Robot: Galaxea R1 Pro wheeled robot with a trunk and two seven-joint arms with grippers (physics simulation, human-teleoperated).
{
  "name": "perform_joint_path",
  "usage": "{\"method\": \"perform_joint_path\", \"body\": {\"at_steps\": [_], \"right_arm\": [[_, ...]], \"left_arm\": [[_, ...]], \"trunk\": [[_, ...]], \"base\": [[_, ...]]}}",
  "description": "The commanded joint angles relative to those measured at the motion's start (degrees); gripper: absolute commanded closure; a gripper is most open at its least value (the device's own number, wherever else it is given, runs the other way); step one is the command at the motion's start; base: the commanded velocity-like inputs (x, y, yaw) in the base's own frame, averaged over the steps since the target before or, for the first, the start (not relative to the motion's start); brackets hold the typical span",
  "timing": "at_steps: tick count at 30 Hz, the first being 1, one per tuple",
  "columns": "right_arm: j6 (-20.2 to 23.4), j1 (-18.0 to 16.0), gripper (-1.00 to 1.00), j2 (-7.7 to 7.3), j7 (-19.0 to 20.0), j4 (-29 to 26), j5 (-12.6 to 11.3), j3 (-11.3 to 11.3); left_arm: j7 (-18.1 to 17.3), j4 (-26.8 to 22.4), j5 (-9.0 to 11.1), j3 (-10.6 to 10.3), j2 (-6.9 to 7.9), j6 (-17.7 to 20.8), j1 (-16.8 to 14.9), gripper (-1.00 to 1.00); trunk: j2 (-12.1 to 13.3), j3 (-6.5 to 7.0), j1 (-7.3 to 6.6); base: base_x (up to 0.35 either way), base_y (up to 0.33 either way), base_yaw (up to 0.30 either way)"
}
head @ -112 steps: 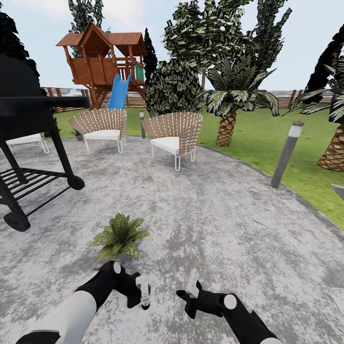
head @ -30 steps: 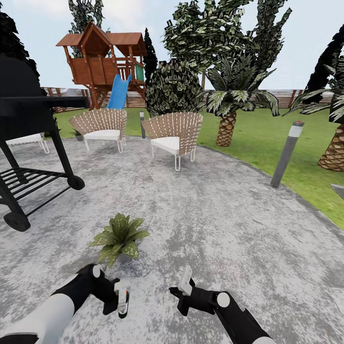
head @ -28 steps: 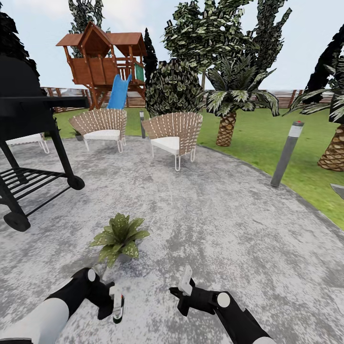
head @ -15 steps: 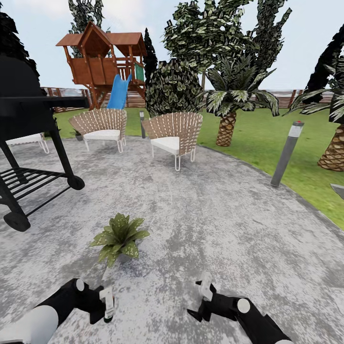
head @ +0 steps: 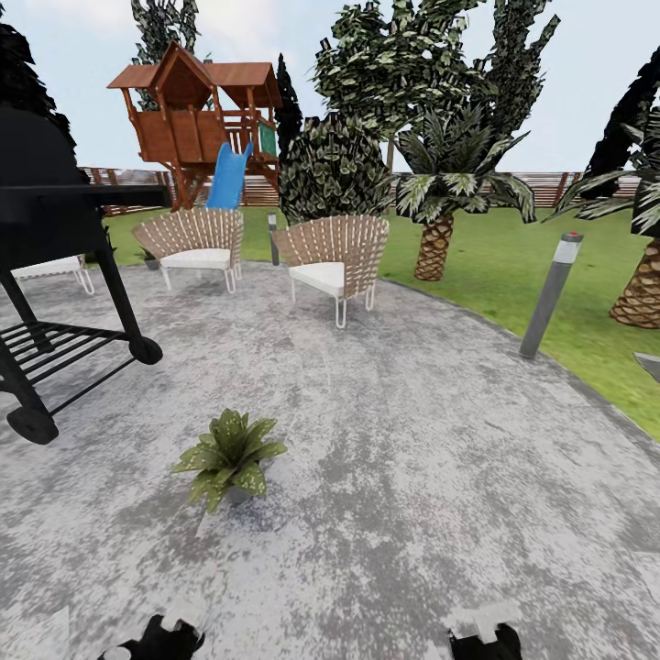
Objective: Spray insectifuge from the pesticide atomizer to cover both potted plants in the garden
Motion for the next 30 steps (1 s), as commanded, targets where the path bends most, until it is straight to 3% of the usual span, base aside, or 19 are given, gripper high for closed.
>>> {"method": "perform_joint_path", "body": {"at_steps": [1,2,5,6,10,13,14,15,18,25,30], "right_arm": [[-0.11,0.00,-1.00,0.00,-0.50,0.09,-0.95,0.48],[-0.17,0.03,-1.00,-0.03,-0.61,0.15,-1.85,0.47],[-0.38,0.07,-1.00,-0.08,-0.78,0.30,-2.60,0.44],[-0.44,0.06,-1.00,-0.14,-0.81,0.32,-2.71,0.44],[-0.48,0.06,-1.00,-0.35,-0.82,0.15,-2.85,0.40],[-0.49,0.08,-1.00,-0.25,-0.88,0.05,-3.01,0.37],[-0.49,0.10,-1.00,-0.22,-0.89,0.02,-3.35,0.36],[-0.49,0.08,-1.00,-0.29,-0.86,-0.11,-5.35,0.32],[-0.45,0.06,-1.00,-0.29,-0.85,-0.20,-7.53,0.34],[-0.33,0.06,-1.00,-0.04,-0.83,0.12,-7.71,0.42],[-0.31,0.06,-1.00,-0.08,-0.82,0.16,-8.30,0.35]], "left_arm": [[1.30,0.00,1.37,0.62,-0.07,-1.34,0.86,1.00],[3.71,0.02,3.31,0.61,-0.10,-2.43,1.89,1.00],[9.35,0.13,6.47,0.63,-0.42,-3.42,3.03,1.00],[11.93,0.33,8.09,0.64,-1.14,-3.56,3.27,1.00],[15.20,2.45,9.42,0.61,-3.56,-3.61,3.44,1.00],[17.05,3.04,9.71,0.61,-4.21,-3.25,3.45,1.00],[18.33,3.09,9.95,0.64,-4.29,-3.19,3.45,1.00],[21.62,3.78,11.28,0.62,-4.75,-3.20,3.46,1.00],[22.24,5.95,11.37,0.53,-6.27,-3.33,3.46,1.00],[22.33,5.94,11.60,0.52,-6.45,-3.76,4.48,1.00],[22.34,5.77,11.49,0.52,-7.64,-3.86,4.59,1.00]], "trunk": [[-0.02,-0.04,-0.02],[-0.02,-0.04,-0.02],[-0.02,-0.04,-0.02],[-0.02,-0.04,-0.02],[-0.02,-0.04,-0.02],[-0.02,-0.04,-0.02],[-0.02,-0.04,-0.02],[-0.02,-0.04,-0.02],[-0.02,-0.04,-0.02],[-0.02,-0.04,-0.02],[-0.02,-0.04,-0.02]], "base": [[0.000,0.000,0.000],[0.000,0.000,0.000],[0.000,0.000,0.000],[0.000,0.000,0.000],[0.000,0.000,0.000],[0.000,0.000,0.000],[0.000,0.000,0.000],[0.000,0.000,0.000],[0.000,0.000,0.000],[0.000,0.000,0.000],[0.000,-0.109,-0.034]]}}
